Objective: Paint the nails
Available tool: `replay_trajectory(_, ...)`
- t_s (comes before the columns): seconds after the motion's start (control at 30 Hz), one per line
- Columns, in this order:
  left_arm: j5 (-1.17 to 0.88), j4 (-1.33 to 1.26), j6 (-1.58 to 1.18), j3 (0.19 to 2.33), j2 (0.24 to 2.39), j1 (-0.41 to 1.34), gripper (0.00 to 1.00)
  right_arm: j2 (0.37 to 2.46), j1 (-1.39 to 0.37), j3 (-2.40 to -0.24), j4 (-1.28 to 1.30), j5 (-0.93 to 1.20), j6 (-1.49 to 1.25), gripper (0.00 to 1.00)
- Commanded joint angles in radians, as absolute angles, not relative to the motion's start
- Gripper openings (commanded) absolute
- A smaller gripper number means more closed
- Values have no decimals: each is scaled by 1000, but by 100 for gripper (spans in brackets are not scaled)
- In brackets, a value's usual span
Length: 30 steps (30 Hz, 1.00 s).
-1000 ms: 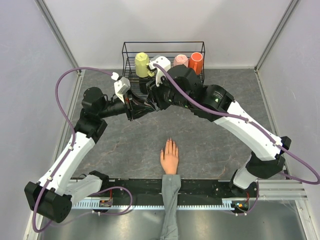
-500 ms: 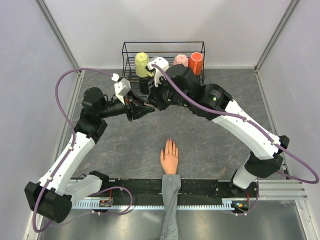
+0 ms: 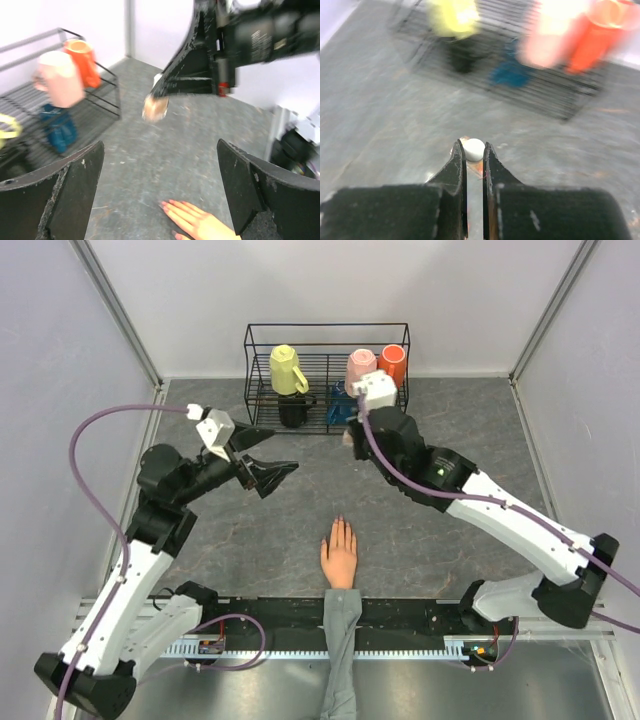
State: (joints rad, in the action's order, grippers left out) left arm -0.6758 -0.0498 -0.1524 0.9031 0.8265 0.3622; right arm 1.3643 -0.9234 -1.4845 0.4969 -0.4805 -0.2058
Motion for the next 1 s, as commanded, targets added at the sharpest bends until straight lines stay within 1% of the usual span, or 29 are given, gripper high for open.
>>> replay_trajectory(0.0,-462,23,-175,890,715,365,99,1253,-807,-1220,171,-834,-282,0)
replay_trajectory(0.03,-456,40,-192,881,700,365,98,1243,-778,-1163,138,-863,-302,0)
replay_trajectory(0.07,-451,51,-198,876,680,365,97,1221,-749,-1058,109,-883,-352,0)
replay_trajectory(0.1,-448,60,-202,873,664,364,96,1207,-688,-1008,62,-893,-380,0)
replay_trajectory(0.17,-449,77,-230,858,618,365,95,1178,-588,-875,14,-850,-454,0)
replay_trajectory(0.23,-456,86,-253,842,579,365,95,1173,-531,-786,-43,-828,-491,0)
replay_trajectory(0.37,-459,104,-276,825,535,364,94,1216,-364,-723,-52,-793,-531,0)
replay_trajectory(0.53,-462,106,-299,805,520,365,93,1262,-249,-667,-49,-839,-548,0)
replay_trajectory(0.73,-471,91,-321,795,535,364,93,1313,-74,-672,83,-900,-638,0)
replay_trajectory(0.87,-488,72,-328,785,546,365,93,1330,-26,-677,166,-977,-664,0)
replay_trajectory(0.97,-505,52,-344,778,558,365,93,1301,-5,-634,163,-965,-695,0)
